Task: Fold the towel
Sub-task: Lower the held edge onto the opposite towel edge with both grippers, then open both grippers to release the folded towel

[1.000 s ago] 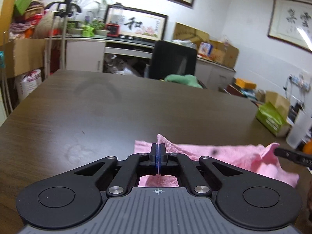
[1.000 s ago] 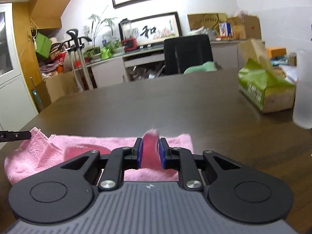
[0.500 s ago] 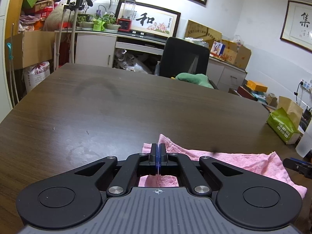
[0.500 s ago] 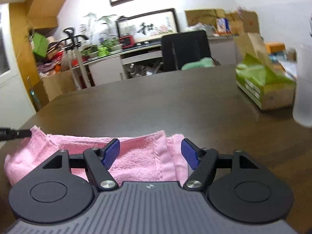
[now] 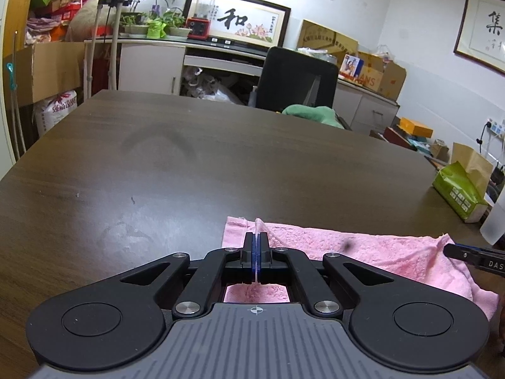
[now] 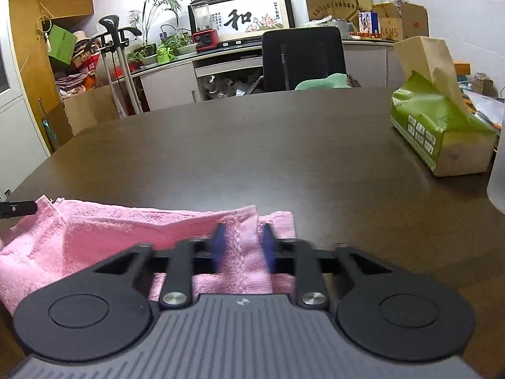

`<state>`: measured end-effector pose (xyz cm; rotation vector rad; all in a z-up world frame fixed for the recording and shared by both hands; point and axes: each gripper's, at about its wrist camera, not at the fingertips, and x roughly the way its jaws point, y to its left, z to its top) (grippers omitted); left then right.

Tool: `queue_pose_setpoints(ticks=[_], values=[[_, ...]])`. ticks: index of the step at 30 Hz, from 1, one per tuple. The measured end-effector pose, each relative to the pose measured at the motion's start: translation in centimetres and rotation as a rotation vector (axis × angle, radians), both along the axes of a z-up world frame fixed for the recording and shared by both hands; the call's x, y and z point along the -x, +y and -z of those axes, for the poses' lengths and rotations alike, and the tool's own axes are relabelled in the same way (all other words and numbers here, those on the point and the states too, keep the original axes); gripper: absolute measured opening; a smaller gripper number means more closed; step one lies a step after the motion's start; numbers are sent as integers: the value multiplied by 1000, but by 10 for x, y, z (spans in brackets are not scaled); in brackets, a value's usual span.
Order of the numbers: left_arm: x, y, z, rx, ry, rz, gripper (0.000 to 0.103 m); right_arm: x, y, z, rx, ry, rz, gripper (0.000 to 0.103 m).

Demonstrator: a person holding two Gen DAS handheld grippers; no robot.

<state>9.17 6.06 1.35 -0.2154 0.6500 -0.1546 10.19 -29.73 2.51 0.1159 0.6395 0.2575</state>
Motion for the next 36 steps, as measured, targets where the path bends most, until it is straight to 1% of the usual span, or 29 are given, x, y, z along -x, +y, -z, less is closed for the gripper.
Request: queue_pose_setpoints(ticks=[2, 4, 7, 10, 13, 17, 22, 25, 27, 28, 30, 32, 33, 35, 36], values=[[1, 1, -1, 12, -1, -5, 0, 5, 3, -2, 18, -16, -5, 2], [2, 7, -5, 41, -14, -19, 0, 7, 3, -5, 22, -31, 2, 2], [3, 16, -11, 76, -33, -44, 0, 10, -2, -11, 10, -81, 44, 2], [0, 19, -12, 84, -37, -72, 0, 13, -10, -16, -17, -125, 93, 2], [-4, 17, -6, 62, -9, -85, 0, 7, -14, -11, -38, -98, 96, 2], [-9, 15, 3, 34, 32, -101, 1, -3, -10, 1, -20, -43, 91, 2], [-14, 17, 10, 16, 68, -120, 4, -2, -12, 5, -35, -30, 101, 3], [-11, 20, 7, -1, 49, -140, 4, 0, -13, 5, -36, -34, 106, 4], [-5, 22, 0, -17, 13, -163, 4, 1, -14, 5, -40, -31, 106, 14], [-2, 23, -3, -20, 1, -163, 4, 0, -16, 6, -47, -24, 112, 15], [6, 18, -8, -36, -28, -138, 4, 1, -21, 7, -63, -13, 139, 16], [11, 11, -10, -68, -44, -104, 5, 5, -26, 4, -80, -30, 159, 16], [18, 4, -10, -93, -46, -61, 5, 8, -27, 3, -86, -40, 163, 17], [26, -5, -10, -112, -46, 4, 5, 17, -28, -3, -100, -87, 130, 19], [31, -11, -8, -124, -48, 43, 6, 21, -29, -5, -129, -102, 98, 20]])
